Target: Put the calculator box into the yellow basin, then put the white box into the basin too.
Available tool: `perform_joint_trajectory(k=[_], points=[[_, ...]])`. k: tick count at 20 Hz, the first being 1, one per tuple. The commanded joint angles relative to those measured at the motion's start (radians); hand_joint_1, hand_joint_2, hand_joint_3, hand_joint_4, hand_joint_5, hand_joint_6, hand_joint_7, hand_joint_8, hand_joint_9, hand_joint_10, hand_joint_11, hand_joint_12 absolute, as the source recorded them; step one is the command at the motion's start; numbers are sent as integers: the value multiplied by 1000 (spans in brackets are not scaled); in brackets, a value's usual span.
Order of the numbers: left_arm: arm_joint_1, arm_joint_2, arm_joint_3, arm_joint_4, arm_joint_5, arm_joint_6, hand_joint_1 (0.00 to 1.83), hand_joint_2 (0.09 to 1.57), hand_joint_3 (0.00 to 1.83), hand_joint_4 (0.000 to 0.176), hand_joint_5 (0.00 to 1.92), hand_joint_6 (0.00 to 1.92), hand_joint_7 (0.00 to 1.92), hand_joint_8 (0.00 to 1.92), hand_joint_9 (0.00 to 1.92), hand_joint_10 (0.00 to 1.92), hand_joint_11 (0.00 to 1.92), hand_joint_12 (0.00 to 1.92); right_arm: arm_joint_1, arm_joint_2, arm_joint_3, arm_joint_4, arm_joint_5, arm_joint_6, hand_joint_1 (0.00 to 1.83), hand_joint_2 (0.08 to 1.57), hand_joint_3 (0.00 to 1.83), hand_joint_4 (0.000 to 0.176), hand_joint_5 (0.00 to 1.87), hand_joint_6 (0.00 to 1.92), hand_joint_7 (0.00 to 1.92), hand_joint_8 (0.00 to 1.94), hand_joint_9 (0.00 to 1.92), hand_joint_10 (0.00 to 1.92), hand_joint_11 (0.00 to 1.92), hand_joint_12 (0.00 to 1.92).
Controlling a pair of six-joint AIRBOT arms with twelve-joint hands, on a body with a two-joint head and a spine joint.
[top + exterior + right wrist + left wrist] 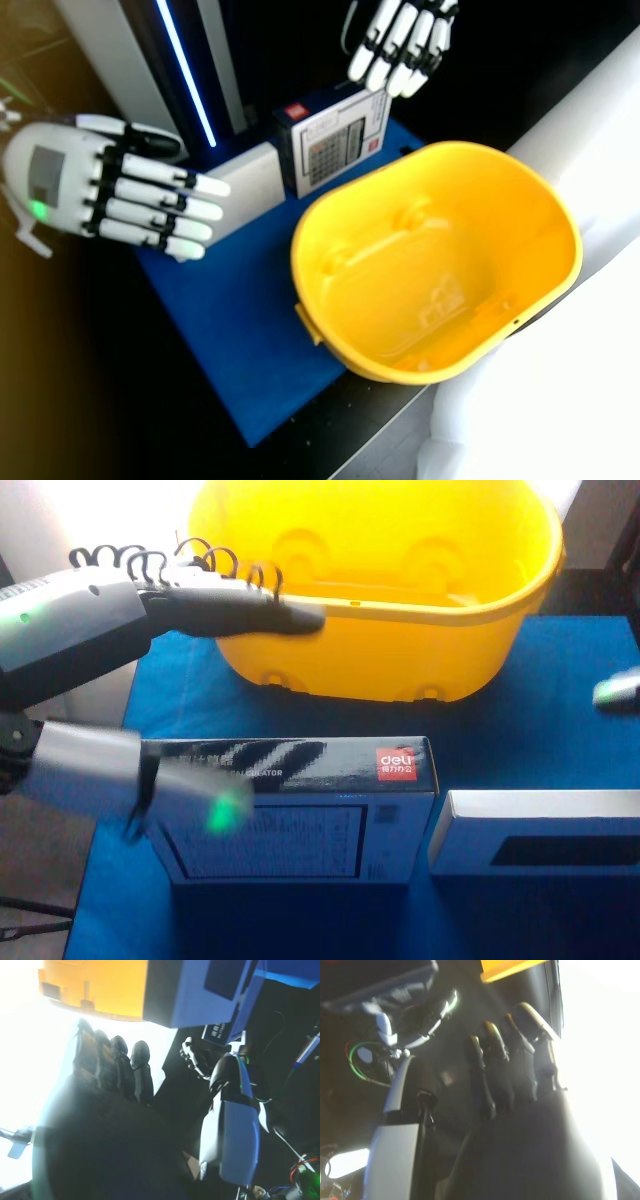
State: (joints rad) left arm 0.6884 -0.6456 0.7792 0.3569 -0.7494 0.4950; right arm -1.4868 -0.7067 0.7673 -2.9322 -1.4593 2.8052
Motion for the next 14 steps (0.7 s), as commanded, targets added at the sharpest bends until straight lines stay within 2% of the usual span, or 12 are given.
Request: perform_joint_trajectory(k=[1, 2, 3, 5, 6, 7, 8, 9, 10, 11, 12, 14], points=[[-15, -5, 1, -27, -114, -7, 653, 788, 1, 10, 230, 1, 285, 3, 250, 102, 0, 1015, 5, -2, 4, -1, -121, 8, 573, 822, 2, 0, 572, 219, 594, 151, 461, 547, 142, 1292], [-15, -4, 0, -27, -117, -9, 637, 778, 0, 20, 211, 1, 280, 0, 253, 84, 0, 988, 5, -2, 4, 0, -121, 7, 576, 814, 0, 0, 577, 201, 597, 130, 452, 565, 127, 1325], [-15, -4, -1, -26, -120, -11, 635, 772, 0, 10, 216, 3, 284, 1, 263, 75, 0, 1016, 5, -3, 5, 2, -121, 7, 583, 809, 0, 0, 574, 195, 600, 124, 454, 575, 134, 1334], [-16, -6, -1, -20, -100, -11, 637, 761, 0, 33, 219, 1, 274, 1, 264, 57, 0, 1010, 6, -10, 11, 20, -121, -7, 591, 817, 0, 0, 579, 179, 613, 105, 435, 619, 131, 1335], [-17, -11, 3, -20, -86, -11, 656, 764, 0, 25, 242, 10, 280, 5, 280, 59, 0, 1005, 6, -14, 15, 27, -121, -9, 608, 811, 0, 0, 588, 164, 628, 97, 451, 608, 155, 1303], [-17, -25, 12, -20, -60, -12, 677, 761, 0, 69, 265, 12, 287, 5, 286, 50, 0, 1024, 6, -22, 23, 41, -119, -9, 558, 806, 0, 0, 589, 132, 620, 74, 407, 525, 62, 1315], [-17, -43, 25, -20, -32, -12, 762, 780, 4, 25, 303, 16, 321, 12, 316, 48, 0, 982, 6, -29, 29, 54, -112, -10, 543, 815, 0, 0, 601, 90, 622, 51, 411, 445, 24, 1317], [-17, -53, 33, -20, -16, -12, 795, 788, 3, 0, 320, 11, 342, 10, 339, 41, 0, 958, 6, -34, 33, 61, -106, -12, 532, 817, 0, 0, 604, 79, 621, 44, 409, 424, 13, 1317], [-17, -74, 49, -20, 21, -13, 753, 783, 0, 2, 320, 7, 350, 10, 349, 39, 0, 951, 6, -47, 42, 76, -103, -15, 570, 795, 0, 0, 599, 72, 610, 37, 399, 414, 2, 1315], [-16, -89, 59, -20, 49, -13, 722, 781, 0, 25, 316, 4, 339, 4, 334, 30, 0, 946, 7, -57, 46, 86, -80, -21, 597, 779, 0, 0, 597, 67, 599, 30, 389, 408, 0, 1321], [-12, -98, 65, -20, 62, -13, 737, 776, 0, 28, 325, 5, 328, 1, 320, 21, 0, 968, 7, -62, 49, 89, -69, -26, 675, 764, 0, 0, 596, 65, 588, 25, 374, 401, 0, 1321], [9, -122, 81, -24, 82, -22, 724, 786, 2, 25, 335, 6, 327, 0, 311, 14, 0, 1089, 21, -82, 57, 90, -28, -36, 740, 755, 0, 0, 634, 47, 635, 44, 381, 579, 42, 1370]])
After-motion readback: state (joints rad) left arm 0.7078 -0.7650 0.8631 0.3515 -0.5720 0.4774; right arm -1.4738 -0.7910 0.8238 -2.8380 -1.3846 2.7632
